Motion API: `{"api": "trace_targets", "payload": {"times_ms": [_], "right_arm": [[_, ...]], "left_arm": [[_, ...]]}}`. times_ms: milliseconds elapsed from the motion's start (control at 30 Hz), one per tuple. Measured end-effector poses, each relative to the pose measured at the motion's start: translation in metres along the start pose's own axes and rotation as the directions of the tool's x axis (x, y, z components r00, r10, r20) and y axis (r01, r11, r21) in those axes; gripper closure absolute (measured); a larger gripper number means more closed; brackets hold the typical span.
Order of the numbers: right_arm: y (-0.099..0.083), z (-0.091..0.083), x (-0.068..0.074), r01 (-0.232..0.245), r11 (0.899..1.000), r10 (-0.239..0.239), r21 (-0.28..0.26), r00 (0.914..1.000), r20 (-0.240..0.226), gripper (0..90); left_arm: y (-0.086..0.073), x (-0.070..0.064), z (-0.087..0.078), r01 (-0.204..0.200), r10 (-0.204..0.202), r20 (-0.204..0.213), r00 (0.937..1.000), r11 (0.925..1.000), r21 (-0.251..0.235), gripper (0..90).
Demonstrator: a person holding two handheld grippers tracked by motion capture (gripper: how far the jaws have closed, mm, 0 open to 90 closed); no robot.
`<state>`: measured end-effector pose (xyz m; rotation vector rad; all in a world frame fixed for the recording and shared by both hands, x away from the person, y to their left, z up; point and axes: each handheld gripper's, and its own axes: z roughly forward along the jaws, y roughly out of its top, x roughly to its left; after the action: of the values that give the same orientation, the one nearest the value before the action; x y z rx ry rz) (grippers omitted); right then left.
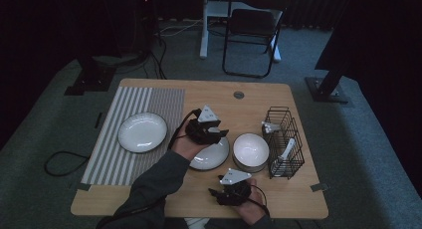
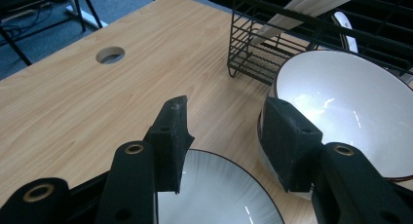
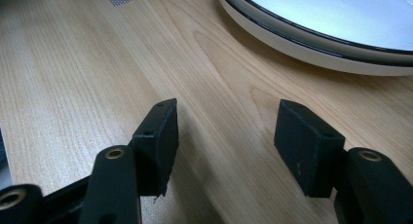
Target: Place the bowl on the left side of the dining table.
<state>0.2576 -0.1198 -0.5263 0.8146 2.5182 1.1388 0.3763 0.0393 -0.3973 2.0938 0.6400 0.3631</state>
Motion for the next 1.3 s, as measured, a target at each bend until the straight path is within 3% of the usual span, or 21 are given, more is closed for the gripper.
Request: {"api": "trace_targets", "payload": {"times_ms": [833, 1300], "right_arm": [[0.000, 0.000, 0.000, -0.001, 1.000, 0.001, 0.000, 1.0000, 0.000, 41.3], [0.000, 0.000, 0.000, 0.000, 1.000, 0.000, 0.000, 1.0000, 0.000, 41.4]], "left_arm": [[0.011, -0.021, 0.027, -0.033, 0.031, 0.059, 0.9978, 0.9991, 0.028, 53.3], [0.013, -0.029, 0.050, -0.037, 0.029, 0.089, 0.9956, 0.9953, 0.089, 56.2]]}}
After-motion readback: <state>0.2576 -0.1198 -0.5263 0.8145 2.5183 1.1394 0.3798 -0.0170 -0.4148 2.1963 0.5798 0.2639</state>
